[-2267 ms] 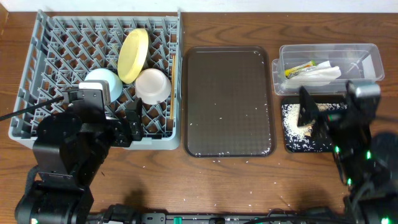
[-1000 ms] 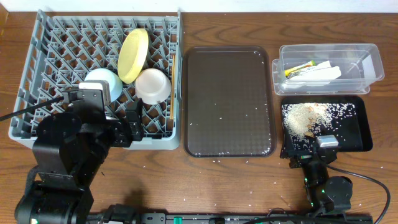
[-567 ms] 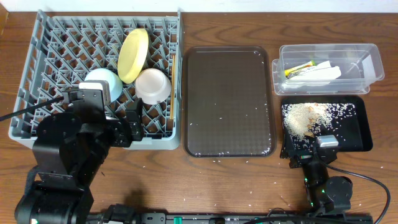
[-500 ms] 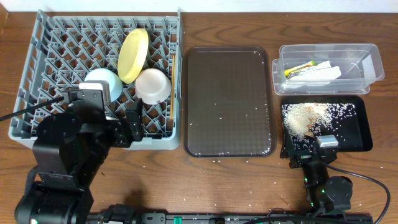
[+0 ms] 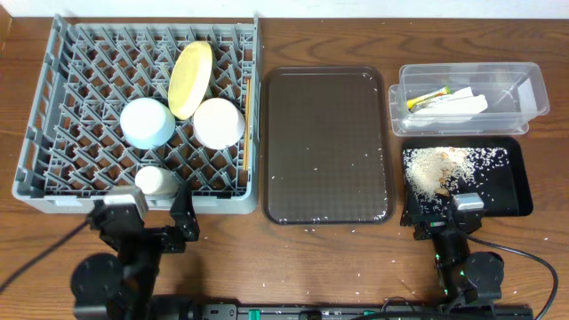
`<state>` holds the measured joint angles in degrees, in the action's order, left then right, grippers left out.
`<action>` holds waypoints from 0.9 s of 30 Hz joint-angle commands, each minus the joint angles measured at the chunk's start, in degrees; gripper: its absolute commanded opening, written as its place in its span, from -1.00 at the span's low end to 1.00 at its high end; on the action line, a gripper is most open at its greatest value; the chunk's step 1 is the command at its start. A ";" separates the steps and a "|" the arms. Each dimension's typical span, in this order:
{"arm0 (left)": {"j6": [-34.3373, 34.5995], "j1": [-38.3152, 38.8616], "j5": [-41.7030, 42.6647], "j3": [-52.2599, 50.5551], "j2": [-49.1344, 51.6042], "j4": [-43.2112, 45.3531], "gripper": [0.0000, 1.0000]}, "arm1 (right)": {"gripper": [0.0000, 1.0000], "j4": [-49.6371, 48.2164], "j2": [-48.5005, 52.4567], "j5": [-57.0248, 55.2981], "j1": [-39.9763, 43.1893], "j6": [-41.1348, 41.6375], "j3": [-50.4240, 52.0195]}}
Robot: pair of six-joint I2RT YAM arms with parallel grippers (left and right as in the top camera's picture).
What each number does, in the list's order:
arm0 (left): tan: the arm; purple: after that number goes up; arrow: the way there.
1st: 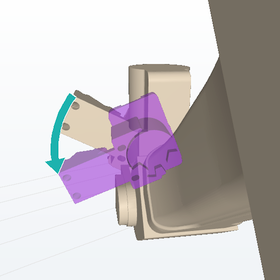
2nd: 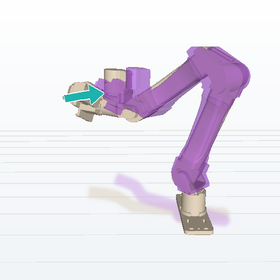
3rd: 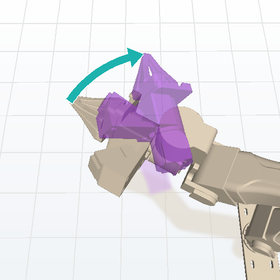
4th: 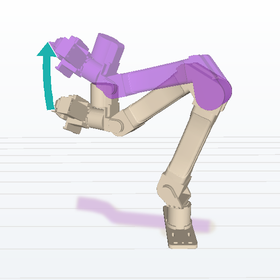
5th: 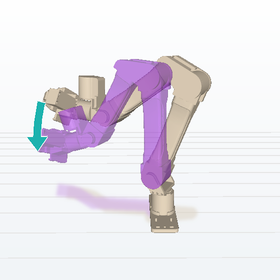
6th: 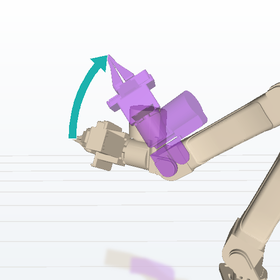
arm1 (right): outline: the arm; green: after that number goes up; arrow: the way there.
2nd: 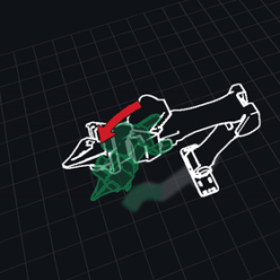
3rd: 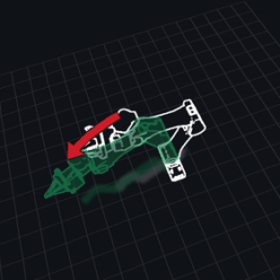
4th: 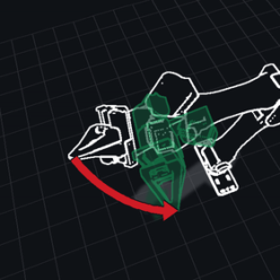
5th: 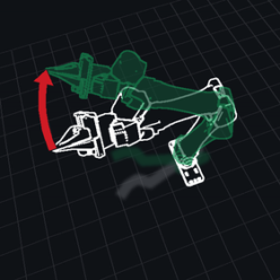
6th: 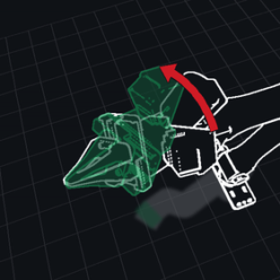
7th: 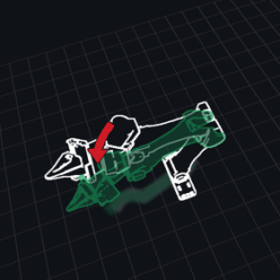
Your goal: Sort waste into correct bins and load items into the dishwasher
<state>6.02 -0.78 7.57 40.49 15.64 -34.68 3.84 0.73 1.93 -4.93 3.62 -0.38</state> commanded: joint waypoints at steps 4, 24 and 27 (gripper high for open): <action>0.74 -0.72 -1.86 -12.59 -10.12 9.66 0.86 | 0.99 0.24 -0.24 0.46 0.57 -0.28 0.07; 0.48 -0.66 -4.20 -36.06 -15.54 27.36 0.86 | 0.98 0.24 -0.24 0.46 0.57 -0.28 0.07; 0.50 -0.66 -4.15 -38.71 -15.54 28.41 0.86 | 0.99 0.24 -0.24 0.46 0.57 -0.28 0.07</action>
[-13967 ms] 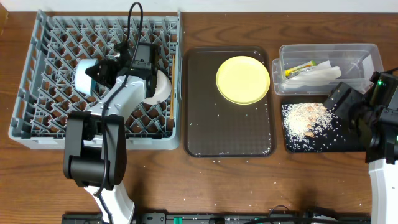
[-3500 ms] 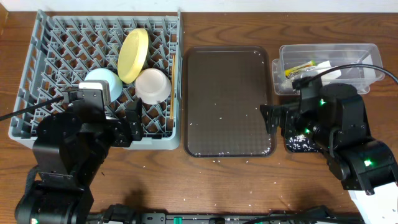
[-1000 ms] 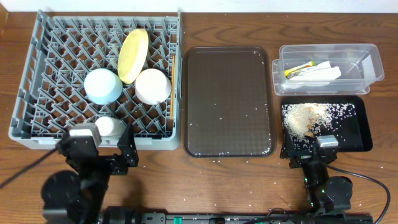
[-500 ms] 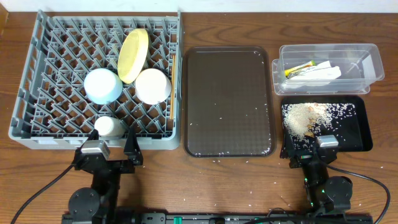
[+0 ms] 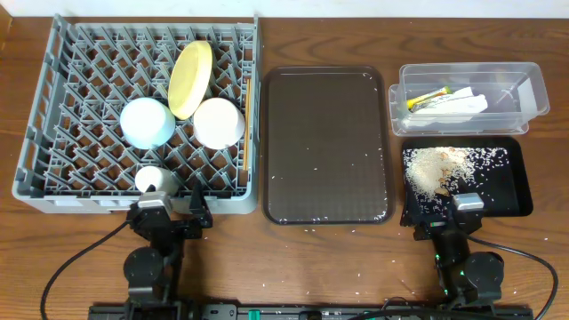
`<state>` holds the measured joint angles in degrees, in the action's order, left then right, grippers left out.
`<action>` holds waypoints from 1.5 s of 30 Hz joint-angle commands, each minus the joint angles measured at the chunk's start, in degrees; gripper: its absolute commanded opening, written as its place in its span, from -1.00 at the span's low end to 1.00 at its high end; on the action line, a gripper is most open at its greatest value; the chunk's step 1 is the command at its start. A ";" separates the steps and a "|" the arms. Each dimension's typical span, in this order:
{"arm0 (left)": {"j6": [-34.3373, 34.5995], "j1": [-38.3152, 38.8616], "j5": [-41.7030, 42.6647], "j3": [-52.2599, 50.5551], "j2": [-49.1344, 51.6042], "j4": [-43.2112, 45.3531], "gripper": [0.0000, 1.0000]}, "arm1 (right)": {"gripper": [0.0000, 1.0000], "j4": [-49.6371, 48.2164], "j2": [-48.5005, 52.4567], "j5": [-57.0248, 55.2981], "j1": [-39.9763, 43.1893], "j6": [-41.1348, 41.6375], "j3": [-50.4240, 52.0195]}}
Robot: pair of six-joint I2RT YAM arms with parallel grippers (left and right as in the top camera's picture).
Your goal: Sort waste into correct bins and load items into the dishwasher
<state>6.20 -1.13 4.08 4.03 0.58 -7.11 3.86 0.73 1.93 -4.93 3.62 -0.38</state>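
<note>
The grey dish rack (image 5: 53, 107) at the left holds a yellow plate (image 5: 190, 78) on edge, a light blue bowl (image 5: 147, 122), a white bowl (image 5: 219, 122) and a small white cup (image 5: 152, 179) at its front. A thin wooden stick (image 5: 248, 116) lies along the rack's right side. My left gripper (image 5: 194, 216) sits low just in front of the rack, close to the cup, holding nothing that I can see. My right gripper (image 5: 447, 228) rests at the front edge of the black tray (image 5: 520, 182), which holds rice and crumbs (image 5: 437, 167). Neither gripper's jaws show clearly.
A brown serving tray (image 5: 324, 142) with a few stray rice grains lies in the middle. A clear plastic bin (image 5: 467, 96) at the back right holds wrappers and paper. Loose grains dot the wooden table (image 5: 293, 267) near the front.
My left arm has shifted to the right along the rack's front, so the small white cup is uncovered. The right arm and all the dishes are where they were.
</note>
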 commanded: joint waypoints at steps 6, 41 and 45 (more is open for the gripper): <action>0.33 -0.13 -0.68 -3.80 -0.48 3.50 0.86 | 0.99 0.22 -0.24 0.46 0.57 -0.28 0.07; 0.33 -0.13 -0.68 -3.80 -0.35 3.45 0.86 | 0.99 0.24 -0.24 0.46 0.57 -0.28 0.07; 0.33 -0.13 -0.68 -3.80 -0.35 3.45 0.86 | 0.98 0.22 -0.24 0.46 0.57 -0.28 0.07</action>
